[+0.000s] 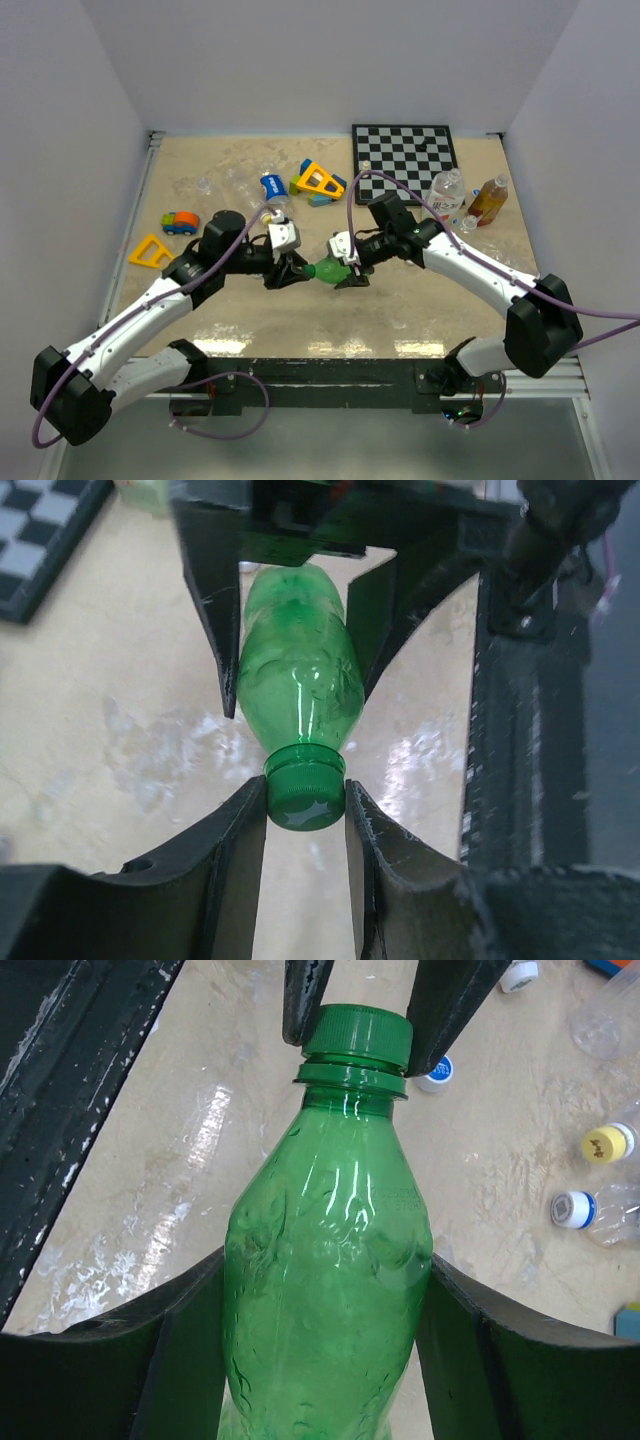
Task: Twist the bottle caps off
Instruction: Unscrew the bottle cap from the plastic bottle.
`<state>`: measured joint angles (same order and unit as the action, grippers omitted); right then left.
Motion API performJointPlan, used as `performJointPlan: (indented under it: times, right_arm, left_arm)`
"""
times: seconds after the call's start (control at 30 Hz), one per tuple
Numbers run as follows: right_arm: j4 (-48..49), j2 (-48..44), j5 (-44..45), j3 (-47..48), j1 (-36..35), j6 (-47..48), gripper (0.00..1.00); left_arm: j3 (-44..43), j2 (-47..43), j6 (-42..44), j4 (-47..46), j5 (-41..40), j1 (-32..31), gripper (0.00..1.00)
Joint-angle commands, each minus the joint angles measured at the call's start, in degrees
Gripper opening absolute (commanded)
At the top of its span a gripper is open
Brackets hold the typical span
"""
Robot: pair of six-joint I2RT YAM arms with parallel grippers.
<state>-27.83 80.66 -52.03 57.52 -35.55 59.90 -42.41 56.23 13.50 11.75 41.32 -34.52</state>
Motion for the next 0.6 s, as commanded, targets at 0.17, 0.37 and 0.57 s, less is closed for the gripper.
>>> performJointPlan:
  times: [0.17,0.37,0.57]
  right_arm:
    - [0.7,0.7,-2.1,1.5,0.1,0.9,0.00]
    - [0.2,0.6,-2.2,1.8,0.1,0.8,0.00]
    - [0.2,0.7,-2.0,1.7,0.2,0.7,0.00]
  left_arm:
    - [0.3,-3.0,-54.5,1.3,-10.9,0.4,0.00]
    - [-0.7,-4.7,-56.4,3.2,-14.2,0.4,0.00]
    - [-3.5,-4.2,-47.1,7.4,-18.3,0.7,0.35]
